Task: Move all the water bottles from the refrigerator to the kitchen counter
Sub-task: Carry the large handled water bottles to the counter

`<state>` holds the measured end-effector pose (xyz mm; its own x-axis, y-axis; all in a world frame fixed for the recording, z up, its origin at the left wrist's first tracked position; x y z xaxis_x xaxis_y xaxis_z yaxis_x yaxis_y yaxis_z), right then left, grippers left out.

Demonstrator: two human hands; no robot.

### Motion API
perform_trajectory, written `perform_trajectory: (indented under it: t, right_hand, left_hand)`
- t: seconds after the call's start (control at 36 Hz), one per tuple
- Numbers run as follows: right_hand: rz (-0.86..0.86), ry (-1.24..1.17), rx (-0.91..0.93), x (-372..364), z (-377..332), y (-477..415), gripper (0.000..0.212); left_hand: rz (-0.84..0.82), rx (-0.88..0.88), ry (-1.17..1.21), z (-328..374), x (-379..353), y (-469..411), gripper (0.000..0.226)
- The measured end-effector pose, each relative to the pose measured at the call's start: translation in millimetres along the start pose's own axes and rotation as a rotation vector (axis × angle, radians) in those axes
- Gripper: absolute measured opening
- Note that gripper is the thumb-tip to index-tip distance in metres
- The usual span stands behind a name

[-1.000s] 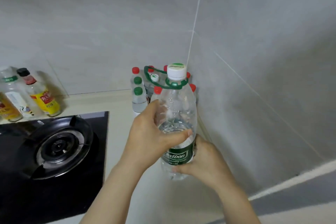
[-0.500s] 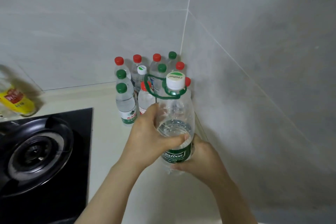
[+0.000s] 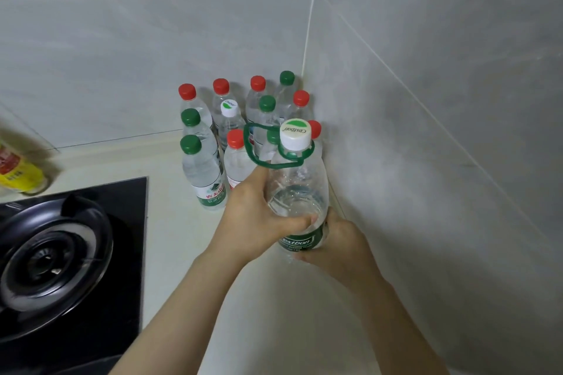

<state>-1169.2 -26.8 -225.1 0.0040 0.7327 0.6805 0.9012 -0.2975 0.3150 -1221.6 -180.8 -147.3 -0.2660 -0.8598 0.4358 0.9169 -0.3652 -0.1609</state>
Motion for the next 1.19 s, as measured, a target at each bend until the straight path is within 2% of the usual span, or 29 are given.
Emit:
perform_trajectory:
  t: [0.19, 0.64, 0.94, 1.06, 1.19]
  right_hand:
    - [0.046, -0.024, 0.004, -1, 4, -16, 0.073]
    - [0.13, -0.152, 0.018, 9, 8, -32, 0.073]
    - [0.114, -0.222, -0.002, 2, 17, -45, 0.079]
    - [0.119, -0.215, 0.013, 4, 16, -46, 0.065]
    - [0.131, -0.244, 0.032, 3, 16, -49, 0.065]
  left_hand:
    - [-0.019, -0.02, -0.056, -7, -7, -14, 0.052]
    - [-0.091, -0.056, -0.041, -18, -25, -39, 0.065]
    - [-0.116, -0.065, -0.007, -25, -33, -47, 0.073]
    - [-0.121, -0.055, -0.026, -29, -37, -49, 0.074]
    - [-0.108, -0.024, -0.051, -31, -36, -53, 0.071]
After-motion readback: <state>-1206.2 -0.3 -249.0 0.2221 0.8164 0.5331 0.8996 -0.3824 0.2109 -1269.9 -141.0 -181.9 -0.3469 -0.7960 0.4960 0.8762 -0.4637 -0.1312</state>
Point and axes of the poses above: each hand's wrist, its own y-axis away from the middle knuckle, its own x-axis out of the back of the hand, z = x × y, the point moved 4 cm from there along -y, towards the middle knuckle, and after that the axes turned 9 degrees about -x, right-handed, at the moved point
